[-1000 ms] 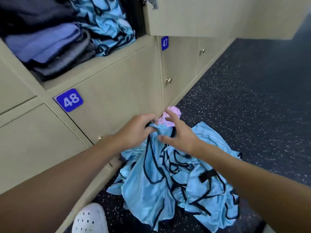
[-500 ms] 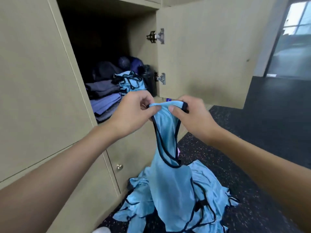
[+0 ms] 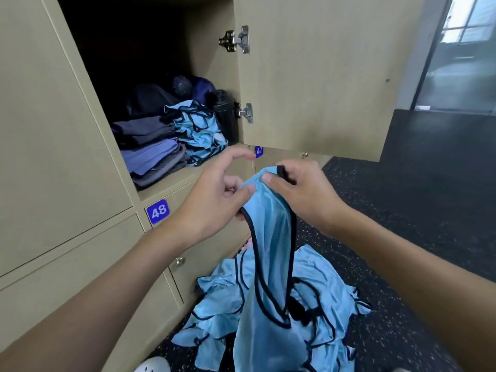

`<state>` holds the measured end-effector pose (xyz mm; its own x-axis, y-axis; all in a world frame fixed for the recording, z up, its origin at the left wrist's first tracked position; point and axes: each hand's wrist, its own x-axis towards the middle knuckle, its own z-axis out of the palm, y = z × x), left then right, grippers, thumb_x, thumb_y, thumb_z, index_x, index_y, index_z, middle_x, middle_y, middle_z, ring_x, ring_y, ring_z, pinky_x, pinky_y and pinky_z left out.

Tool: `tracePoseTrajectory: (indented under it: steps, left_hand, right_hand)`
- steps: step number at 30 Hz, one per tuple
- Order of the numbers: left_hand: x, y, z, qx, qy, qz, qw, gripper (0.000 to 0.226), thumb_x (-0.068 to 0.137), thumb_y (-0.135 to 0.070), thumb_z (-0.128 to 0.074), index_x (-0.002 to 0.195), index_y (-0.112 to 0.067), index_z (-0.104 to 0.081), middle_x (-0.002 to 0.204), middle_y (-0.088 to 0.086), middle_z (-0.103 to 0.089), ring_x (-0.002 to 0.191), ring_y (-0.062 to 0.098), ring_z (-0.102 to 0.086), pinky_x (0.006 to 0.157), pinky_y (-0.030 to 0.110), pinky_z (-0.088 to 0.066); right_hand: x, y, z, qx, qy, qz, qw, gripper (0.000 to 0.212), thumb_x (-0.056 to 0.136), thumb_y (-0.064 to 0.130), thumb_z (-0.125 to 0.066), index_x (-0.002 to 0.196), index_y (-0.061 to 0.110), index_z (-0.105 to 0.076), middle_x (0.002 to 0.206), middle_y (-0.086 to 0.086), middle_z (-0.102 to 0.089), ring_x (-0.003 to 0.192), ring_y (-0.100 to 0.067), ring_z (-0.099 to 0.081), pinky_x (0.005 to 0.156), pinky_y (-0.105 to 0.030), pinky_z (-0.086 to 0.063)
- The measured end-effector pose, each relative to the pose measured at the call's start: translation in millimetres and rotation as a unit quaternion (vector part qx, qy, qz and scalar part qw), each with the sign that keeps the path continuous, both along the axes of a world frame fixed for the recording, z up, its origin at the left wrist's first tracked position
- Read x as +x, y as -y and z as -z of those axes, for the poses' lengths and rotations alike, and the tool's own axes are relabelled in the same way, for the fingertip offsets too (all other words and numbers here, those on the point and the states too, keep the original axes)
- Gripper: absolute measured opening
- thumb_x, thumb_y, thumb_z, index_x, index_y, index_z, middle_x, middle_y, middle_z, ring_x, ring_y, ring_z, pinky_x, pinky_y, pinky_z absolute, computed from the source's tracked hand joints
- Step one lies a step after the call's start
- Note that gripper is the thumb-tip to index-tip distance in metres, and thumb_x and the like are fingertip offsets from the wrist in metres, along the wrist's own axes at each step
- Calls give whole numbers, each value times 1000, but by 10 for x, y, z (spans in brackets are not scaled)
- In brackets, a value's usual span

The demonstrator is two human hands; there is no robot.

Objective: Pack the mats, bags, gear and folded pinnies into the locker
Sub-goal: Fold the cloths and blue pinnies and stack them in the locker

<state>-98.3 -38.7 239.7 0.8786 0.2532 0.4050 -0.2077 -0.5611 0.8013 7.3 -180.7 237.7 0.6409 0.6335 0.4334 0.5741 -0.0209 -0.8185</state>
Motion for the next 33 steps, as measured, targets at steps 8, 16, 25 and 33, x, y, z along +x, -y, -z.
tracePoseTrajectory:
  steps: [8,16,25,33]
  left_hand:
    - [13,-37,-68,9,1,-38,999,29,98,-2,-54,102,-28,-66,62,13,-55,54,13,-51,53,31,-46]
    - [-55,-61,-95,2,19,-104,994,24,98,-3,-54,95,-16,-74,73,14,-70,71,31,-69,79,51,-58]
    - [-161,19,-149,1,8,-80,997,32,89,6,-59,97,-23,-70,92,5,-75,82,12,-74,80,19,-56]
    - [-146,-21,-132,150,72,-180,970,18,92,-16,-68,80,-29,-66,96,-14,-53,92,-2,-50,84,6,-34]
  right_hand:
    - [85,-105,84,-2,8,32,999,18,96,13,-61,92,-5,-63,71,-6,-44,60,-7,-36,56,-18,-32]
    - [-169,-149,186,-7,-72,-49,996,19,85,17,-74,91,10,-57,79,-9,-61,68,-20,-51,66,-26,-44]
    - [-191,-75,237,-50,-12,26,998,26,95,13,-61,70,6,-58,53,4,-42,48,-5,-30,47,-21,-27]
    - [-225,-5,198,-70,16,-20,997,37,98,16,-57,67,-1,-48,54,4,-35,48,-6,-28,46,-18,-24]
